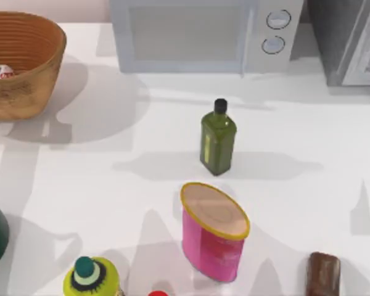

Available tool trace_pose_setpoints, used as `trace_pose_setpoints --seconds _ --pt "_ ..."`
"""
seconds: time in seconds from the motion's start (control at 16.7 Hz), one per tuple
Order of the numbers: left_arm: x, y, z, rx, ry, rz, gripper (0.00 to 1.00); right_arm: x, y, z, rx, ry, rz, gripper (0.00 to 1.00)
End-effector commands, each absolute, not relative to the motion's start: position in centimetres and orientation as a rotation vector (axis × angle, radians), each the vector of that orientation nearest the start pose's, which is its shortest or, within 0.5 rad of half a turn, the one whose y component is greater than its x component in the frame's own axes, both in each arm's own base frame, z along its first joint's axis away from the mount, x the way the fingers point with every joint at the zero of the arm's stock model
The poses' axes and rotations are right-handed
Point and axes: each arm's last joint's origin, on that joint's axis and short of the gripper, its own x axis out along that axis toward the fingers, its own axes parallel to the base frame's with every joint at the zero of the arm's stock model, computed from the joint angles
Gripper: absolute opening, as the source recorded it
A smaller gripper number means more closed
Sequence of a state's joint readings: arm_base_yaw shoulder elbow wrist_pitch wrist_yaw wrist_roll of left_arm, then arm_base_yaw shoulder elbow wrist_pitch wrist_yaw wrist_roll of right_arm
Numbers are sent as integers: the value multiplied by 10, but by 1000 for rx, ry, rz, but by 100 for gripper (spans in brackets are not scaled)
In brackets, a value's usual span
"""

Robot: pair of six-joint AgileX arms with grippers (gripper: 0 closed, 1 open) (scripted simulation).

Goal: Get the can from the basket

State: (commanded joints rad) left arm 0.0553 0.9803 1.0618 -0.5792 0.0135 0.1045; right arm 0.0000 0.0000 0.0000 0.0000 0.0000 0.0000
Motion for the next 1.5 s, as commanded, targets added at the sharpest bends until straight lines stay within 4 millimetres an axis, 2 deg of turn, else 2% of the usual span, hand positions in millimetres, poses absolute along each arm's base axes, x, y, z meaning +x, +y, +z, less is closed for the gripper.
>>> trace_pose_setpoints --seconds 0.18,0.36,0.48,0.6,0.78,0.96,1.14,1.32,1.5 --pt "268 20 371 80 678 6 100 106 -1 160 0 0 0 100" --pt "337 29 367 72 858 -10 100 106 -1 160 0 0 0 100" --pt "380 34 352 62 975 -21 100 106 -1 160 0 0 0 100" --pt "418 40 329 48 1085 -31 100 106 -1 160 0 0 0 100" --pt "463 47 285 25 1233 -42 100 106 -1 160 0 0 0 100" --pt "490 52 241 1 1354 -50 100 106 -1 160 0 0 0 100" --pt "504 55 207 -18 1436 -52 100 106 -1 160 0 0 0 100" --pt "508 56 194 -26 1467 -53 100 106 -1 160 0 0 0 100" --pt "508 56 194 -26 1467 -53 100 106 -1 160 0 0 0 100"
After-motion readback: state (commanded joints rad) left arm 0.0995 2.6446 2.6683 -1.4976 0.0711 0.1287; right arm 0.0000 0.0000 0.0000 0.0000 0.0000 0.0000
